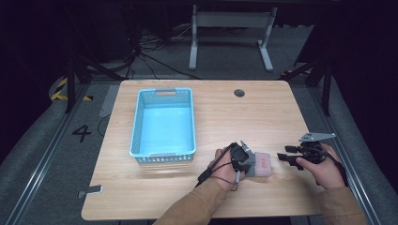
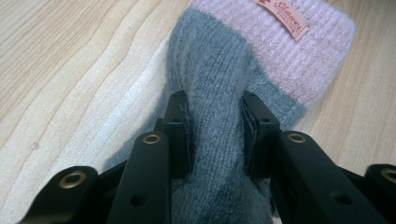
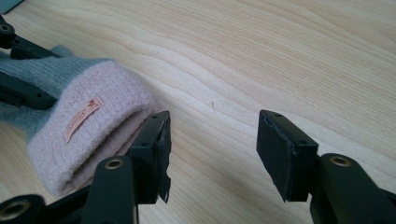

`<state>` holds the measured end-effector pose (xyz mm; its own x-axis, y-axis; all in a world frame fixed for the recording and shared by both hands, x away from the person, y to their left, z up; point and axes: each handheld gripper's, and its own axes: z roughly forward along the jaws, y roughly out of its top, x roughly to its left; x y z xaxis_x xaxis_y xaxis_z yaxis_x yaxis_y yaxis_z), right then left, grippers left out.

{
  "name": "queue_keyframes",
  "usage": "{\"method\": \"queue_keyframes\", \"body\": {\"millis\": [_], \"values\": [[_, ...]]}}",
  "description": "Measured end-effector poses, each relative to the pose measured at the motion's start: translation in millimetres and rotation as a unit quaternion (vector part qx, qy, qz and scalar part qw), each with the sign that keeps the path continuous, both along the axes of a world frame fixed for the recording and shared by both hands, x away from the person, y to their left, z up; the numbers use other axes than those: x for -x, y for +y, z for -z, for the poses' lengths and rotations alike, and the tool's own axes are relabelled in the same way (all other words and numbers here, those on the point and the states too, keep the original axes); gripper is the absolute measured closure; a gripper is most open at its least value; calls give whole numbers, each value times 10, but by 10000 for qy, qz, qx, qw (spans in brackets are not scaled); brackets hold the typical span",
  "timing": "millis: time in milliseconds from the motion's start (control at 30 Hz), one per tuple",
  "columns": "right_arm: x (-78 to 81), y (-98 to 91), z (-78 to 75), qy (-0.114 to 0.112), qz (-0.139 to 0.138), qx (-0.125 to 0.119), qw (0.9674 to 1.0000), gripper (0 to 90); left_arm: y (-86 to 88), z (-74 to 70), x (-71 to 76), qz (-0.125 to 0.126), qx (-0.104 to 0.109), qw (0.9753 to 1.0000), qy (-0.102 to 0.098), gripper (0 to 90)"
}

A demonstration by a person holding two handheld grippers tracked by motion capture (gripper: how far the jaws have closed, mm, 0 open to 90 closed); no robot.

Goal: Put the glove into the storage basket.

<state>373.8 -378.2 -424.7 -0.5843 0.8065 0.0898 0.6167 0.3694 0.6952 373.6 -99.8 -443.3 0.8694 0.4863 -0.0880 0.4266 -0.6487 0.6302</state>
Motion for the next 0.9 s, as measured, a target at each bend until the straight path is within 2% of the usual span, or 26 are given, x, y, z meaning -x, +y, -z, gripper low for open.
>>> {"method": "queue_keyframes", "body": {"millis": [100, 233, 400, 467, 667, 900], "values": [[-24, 1, -6, -11, 0, -16, 10000, 461, 27, -46, 7, -1, 18, 10000, 1, 686], [-79, 28, -29, -45, -6, -76, 10000, 463, 97, -153, 37, -3, 90, 9999, -95, 689], [-161, 87, -46, -61, -79, -89, 9999, 464, 219, -319, 54, -81, 175, 9997, -162, 689], [-208, 122, -52, -69, -119, -100, 9999, 463, 307, -429, 51, -134, 202, 9995, -199, 689], [-275, 167, -52, -33, -148, -100, 9998, 476, 450, -572, 41, -219, 208, 9991, -286, 689], [-349, 223, -23, 10, -175, -72, 9998, 477, 646, -707, 7, -365, 366, 9983, -282, 688]]}}
